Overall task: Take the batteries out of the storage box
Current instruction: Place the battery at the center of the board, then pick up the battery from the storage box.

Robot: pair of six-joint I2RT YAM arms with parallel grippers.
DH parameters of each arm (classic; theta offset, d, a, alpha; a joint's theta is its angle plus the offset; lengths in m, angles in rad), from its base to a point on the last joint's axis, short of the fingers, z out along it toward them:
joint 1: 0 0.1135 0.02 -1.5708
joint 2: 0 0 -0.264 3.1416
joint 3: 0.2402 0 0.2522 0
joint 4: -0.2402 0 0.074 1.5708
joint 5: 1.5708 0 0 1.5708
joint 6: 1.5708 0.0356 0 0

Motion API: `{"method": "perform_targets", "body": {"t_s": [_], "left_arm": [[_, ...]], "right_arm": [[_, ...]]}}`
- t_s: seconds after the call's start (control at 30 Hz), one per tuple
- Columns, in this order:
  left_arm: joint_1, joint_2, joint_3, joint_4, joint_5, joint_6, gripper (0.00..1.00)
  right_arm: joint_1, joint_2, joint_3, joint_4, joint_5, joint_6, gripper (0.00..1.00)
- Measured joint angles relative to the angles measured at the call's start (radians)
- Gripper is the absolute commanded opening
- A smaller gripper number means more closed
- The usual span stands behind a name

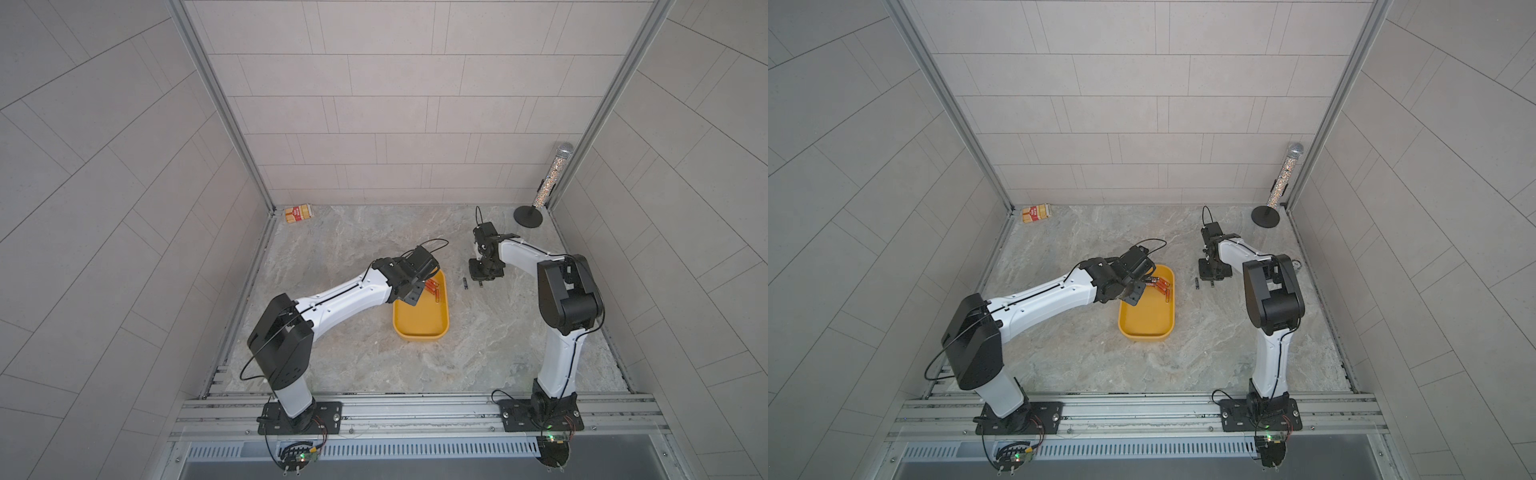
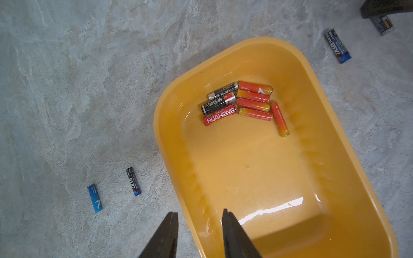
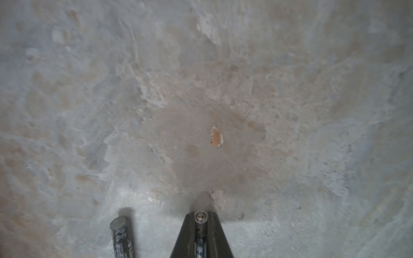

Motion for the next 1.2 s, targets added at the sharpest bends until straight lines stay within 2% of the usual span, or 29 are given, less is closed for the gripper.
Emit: {"method": "perform_targets", "body": {"t_s": [0.23,0.57,0.63,0.8,0.97,1.07,1.2], "left_arm": [[0.0,0.0,-0.002,0.0,-0.008,0.0,0.4],[0.006,-0.023,-0.011,0.005,-0.027,-0.007,0.41],[0.014,-0.055,-0.03,0.016,-0.026,-0.012,0.43],[0.117,-0.178,-0.109,0.068,0.036,-0.035,0.45],[0.274,-0.257,-0.198,0.116,0.119,-0.067,0.45],[0.338,-0.28,-0.254,0.122,0.156,-0.077,0.46],[0.363,-0.299,-0.301,0.116,0.189,-0.078,0.46]], "right_arm": [[0.001,0.002,0.0,0.002,-0.001,0.023,0.27],[0.019,-0.008,0.003,-0.031,0.026,0.024,0.38],[0.043,-0.026,0.008,-0.054,0.043,0.021,0.4],[0.173,-0.142,0.044,-0.072,0.077,-0.027,0.43],[0.396,-0.253,0.082,-0.049,0.079,-0.14,0.45],[0.501,-0.246,0.122,-0.057,0.066,-0.186,0.41],[0.527,-0.137,0.236,-0.127,0.069,-0.218,0.37]]}}
